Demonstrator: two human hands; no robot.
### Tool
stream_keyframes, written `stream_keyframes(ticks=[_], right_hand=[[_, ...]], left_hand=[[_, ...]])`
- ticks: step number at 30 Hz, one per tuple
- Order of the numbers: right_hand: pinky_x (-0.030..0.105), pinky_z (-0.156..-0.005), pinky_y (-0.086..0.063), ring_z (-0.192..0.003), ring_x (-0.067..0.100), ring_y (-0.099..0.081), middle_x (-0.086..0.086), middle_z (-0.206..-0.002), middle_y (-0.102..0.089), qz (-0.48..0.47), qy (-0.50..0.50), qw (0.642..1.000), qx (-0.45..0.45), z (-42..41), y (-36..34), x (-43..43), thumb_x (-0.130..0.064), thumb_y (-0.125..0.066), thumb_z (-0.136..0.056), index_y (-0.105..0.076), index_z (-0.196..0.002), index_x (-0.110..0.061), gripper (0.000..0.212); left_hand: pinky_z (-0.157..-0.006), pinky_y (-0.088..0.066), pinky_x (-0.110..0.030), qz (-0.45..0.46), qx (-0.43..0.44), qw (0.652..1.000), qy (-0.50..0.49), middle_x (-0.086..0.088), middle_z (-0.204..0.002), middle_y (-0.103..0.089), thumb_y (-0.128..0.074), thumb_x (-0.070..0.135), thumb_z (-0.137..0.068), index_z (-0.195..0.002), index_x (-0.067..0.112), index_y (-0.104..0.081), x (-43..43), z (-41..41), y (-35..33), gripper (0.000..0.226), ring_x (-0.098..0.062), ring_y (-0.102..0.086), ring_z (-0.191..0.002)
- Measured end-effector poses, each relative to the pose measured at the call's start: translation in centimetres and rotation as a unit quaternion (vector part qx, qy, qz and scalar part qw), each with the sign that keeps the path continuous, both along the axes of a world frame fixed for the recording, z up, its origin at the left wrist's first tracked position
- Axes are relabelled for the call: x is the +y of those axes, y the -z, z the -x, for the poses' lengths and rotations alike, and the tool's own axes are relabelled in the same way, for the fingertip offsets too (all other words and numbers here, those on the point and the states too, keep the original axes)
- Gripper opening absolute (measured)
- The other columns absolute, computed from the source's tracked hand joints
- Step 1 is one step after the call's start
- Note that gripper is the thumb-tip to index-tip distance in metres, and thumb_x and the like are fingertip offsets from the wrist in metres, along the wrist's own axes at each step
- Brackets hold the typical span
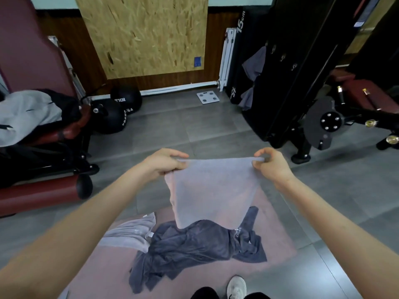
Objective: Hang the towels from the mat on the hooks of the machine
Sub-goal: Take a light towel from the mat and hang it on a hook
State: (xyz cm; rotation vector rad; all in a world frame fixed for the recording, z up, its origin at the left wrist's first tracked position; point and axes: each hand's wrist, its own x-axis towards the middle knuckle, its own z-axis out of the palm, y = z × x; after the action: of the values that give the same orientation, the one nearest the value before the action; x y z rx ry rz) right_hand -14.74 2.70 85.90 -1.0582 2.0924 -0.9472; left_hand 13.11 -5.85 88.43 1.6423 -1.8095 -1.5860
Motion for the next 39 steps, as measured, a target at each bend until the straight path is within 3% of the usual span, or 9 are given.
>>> stream_keyframes(ticks=[4,7,10,15,20,24,26,32,39], right_hand=[[0.023,-0.048,-0.031,-0.053,0.012,-0.039,-0.002,-0.061,-0.044,-0.022,-0.059,0.998,-0.011,3.9,0.6,-1.2,-0.01,-0.055,-0.09,-0.048,-0.105,-0.02,0.02],[0.027,-0.062,-0.046,-0.067,0.016,-0.055,0.004,-0.075,-0.06,-0.11,-0.079,0.969,-0.206,7.0,0.1,-2.1,-0.003,-0.062,-0.086,-0.042,-0.122,-0.023,0.045],[0.033,-0.072,-0.054,-0.077,0.022,-0.062,0.011,-0.076,-0.062,-0.154,-0.123,0.93,-0.311,10.6,0.4,-2.9,0.02,-0.059,-0.076,-0.035,-0.129,-0.03,0.077],[0.024,-0.06,-0.039,-0.065,0.016,-0.049,0.008,-0.07,-0.05,-0.171,-0.179,0.95,-0.19,15.4,0.4,-5.8,0.018,-0.061,-0.074,-0.039,-0.137,-0.026,0.08],[0.015,-0.071,-0.041,-0.094,0.017,-0.055,0.016,-0.11,-0.063,-0.052,-0.106,0.979,-0.164,18.7,0.3,-10.7,0.007,-0.066,-0.078,-0.057,-0.121,-0.009,0.047],[0.008,-0.064,-0.042,-0.08,0.008,-0.057,0.009,-0.102,-0.062,0.033,-0.062,0.977,-0.203,21.0,0.3,-15.7,0.008,-0.061,-0.081,-0.057,-0.12,-0.002,0.041],[0.004,-0.059,-0.043,-0.077,0.007,-0.057,0.008,-0.096,-0.063,0.06,-0.054,0.978,-0.191,22.2,0.7,-19.0,0.008,-0.061,-0.082,-0.059,-0.115,-0.003,0.035],[0.025,-0.079,-0.047,-0.08,0.009,-0.061,-0.006,-0.085,-0.064,0.091,-0.056,0.991,-0.075,25.6,3.6,-32.5,-0.002,-0.063,-0.082,-0.062,-0.109,-0.014,0.029],[0.042,-0.088,-0.052,-0.09,0.019,-0.065,-0.003,-0.091,-0.069,0.059,0.058,0.992,-0.098,29.6,5.1,-51.0,-0.003,-0.064,-0.08,-0.064,-0.097,-0.027,0.03]], left_hand=[[-0.071,-0.046,-0.019,-0.024,-0.107,0.984,0.144,-0.006,-0.118,-0.047,-0.076,-0.002,-0.069,-0.13,0.024,-0.05,-1.3,4.2,0.1,0.072,-0.017,-0.051,-0.099],[-0.077,-0.039,-0.018,0.068,-0.197,0.962,0.174,-0.002,-0.117,-0.046,-0.076,0.007,-0.07,-0.128,0.022,-0.052,-2.4,7.8,0.7,0.065,-0.017,-0.048,-0.104],[-0.078,-0.039,-0.019,0.081,-0.136,0.982,0.098,-0.002,-0.111,-0.052,-0.078,0.009,-0.07,-0.117,0.021,-0.06,-4.5,10.1,0.8,0.051,-0.016,-0.049,-0.1],[-0.068,-0.041,-0.02,0.148,-0.072,0.986,-0.019,0.0,-0.101,-0.059,-0.081,0.011,-0.065,-0.095,0.023,-0.066,-8.7,14.2,0.5,0.035,-0.015,-0.052,-0.092],[-0.091,-0.041,-0.026,0.199,-0.126,0.971,0.046,0.008,-0.104,-0.061,-0.076,0.02,-0.074,-0.096,0.029,-0.066,-13.1,16.9,0.7,0.026,-0.011,-0.053,-0.104],[-0.103,-0.037,-0.045,0.216,-0.153,0.962,0.059,0.016,-0.098,-0.062,-0.073,0.04,-0.072,-0.084,0.04,-0.064,-18.0,19.0,1.3,0.014,-0.014,-0.056,-0.109],[-0.104,-0.029,-0.046,0.242,-0.224,0.942,0.064,0.014,-0.105,-0.062,-0.066,0.044,-0.079,-0.099,0.04,-0.064,-21.1,20.6,1.8,0.02,-0.019,-0.052,-0.113],[-0.111,-0.006,-0.057,0.322,-0.412,0.837,0.163,-0.007,-0.137,-0.039,-0.051,0.05,-0.087,-0.121,0.039,-0.057,-35.0,25.7,4.0,0.036,-0.03,-0.03,-0.13],[-0.104,-0.024,-0.044,0.323,-0.366,0.823,0.289,0.001,-0.128,-0.049,-0.056,0.042,-0.085,-0.117,0.031,-0.059,-58.7,32.4,5.4,0.034,-0.018,-0.037,-0.126]])
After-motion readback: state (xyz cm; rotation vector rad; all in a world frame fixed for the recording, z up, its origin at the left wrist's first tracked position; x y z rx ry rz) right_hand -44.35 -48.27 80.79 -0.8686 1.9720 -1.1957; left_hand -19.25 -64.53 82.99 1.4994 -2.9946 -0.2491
